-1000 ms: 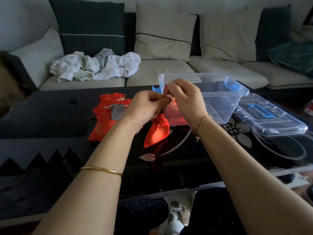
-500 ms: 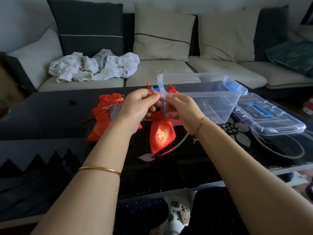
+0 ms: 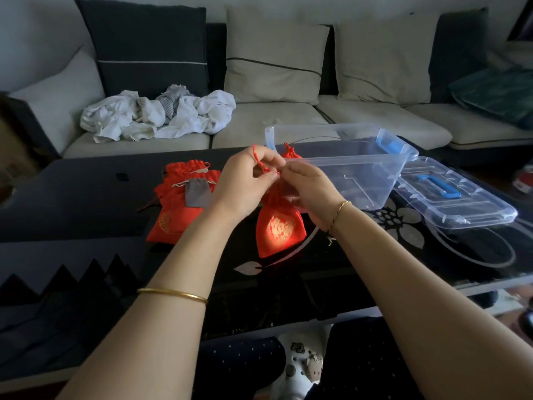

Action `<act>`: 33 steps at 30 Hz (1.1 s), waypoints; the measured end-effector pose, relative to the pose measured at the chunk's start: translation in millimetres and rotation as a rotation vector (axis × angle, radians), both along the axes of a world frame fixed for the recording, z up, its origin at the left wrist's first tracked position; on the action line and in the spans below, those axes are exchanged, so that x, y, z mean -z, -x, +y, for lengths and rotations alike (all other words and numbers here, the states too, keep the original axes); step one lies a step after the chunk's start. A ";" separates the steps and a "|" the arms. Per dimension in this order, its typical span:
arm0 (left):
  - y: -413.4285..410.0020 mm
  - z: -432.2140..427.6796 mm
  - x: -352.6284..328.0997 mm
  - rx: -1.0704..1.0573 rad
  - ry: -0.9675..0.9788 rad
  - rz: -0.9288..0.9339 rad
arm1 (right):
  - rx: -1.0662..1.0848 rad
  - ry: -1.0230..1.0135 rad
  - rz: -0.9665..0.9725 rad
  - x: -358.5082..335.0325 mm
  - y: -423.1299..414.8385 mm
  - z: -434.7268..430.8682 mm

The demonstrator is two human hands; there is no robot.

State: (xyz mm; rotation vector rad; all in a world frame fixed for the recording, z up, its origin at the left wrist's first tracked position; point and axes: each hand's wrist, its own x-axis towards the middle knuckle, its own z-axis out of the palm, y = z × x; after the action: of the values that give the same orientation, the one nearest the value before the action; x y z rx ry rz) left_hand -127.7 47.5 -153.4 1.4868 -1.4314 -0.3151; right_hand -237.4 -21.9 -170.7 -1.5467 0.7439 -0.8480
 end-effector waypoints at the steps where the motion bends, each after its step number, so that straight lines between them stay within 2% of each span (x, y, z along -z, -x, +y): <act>1: 1.1 -0.5 1.9 -0.058 0.044 -0.097 | -0.010 -0.022 0.002 0.5 0.2 0.4; 5: 2.4 -4.0 12.3 -0.118 0.238 -0.308 | -0.118 -0.172 -0.052 3.0 1.3 1.9; 7: 2.8 -5.3 14.9 -0.137 0.272 -0.386 | -0.199 -0.268 -0.077 4.8 2.5 0.7; 12: 1.1 -5.5 15.9 -0.213 0.333 -0.453 | -0.294 -0.320 -0.080 6.4 8.4 -2.8; 17: 0.2 -2.3 12.8 -0.172 0.307 -0.227 | -0.282 -0.347 -0.102 2.2 9.0 -3.2; 22: -4.8 -2.5 14.1 -0.069 0.197 0.029 | -0.101 -0.303 -0.170 -4.0 6.1 -3.4; 26: -8.8 -5.0 16.7 -0.038 0.131 0.255 | 0.023 -0.246 -0.134 -3.7 6.0 -6.0; 30: -12.5 -4.7 18.4 -0.104 0.039 0.285 | 0.110 -0.219 -0.107 -4.0 10.1 -4.4; 33: -12.7 -4.7 18.0 -0.145 -0.045 0.351 | 0.151 -0.325 -0.203 -4.2 12.7 -4.4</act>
State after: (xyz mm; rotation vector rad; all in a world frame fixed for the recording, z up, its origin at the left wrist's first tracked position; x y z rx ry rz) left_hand -115.0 42.8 -171.5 1.4782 -1.0390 -0.4938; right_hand -250.1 -26.3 -166.6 -1.1095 0.8116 -0.9292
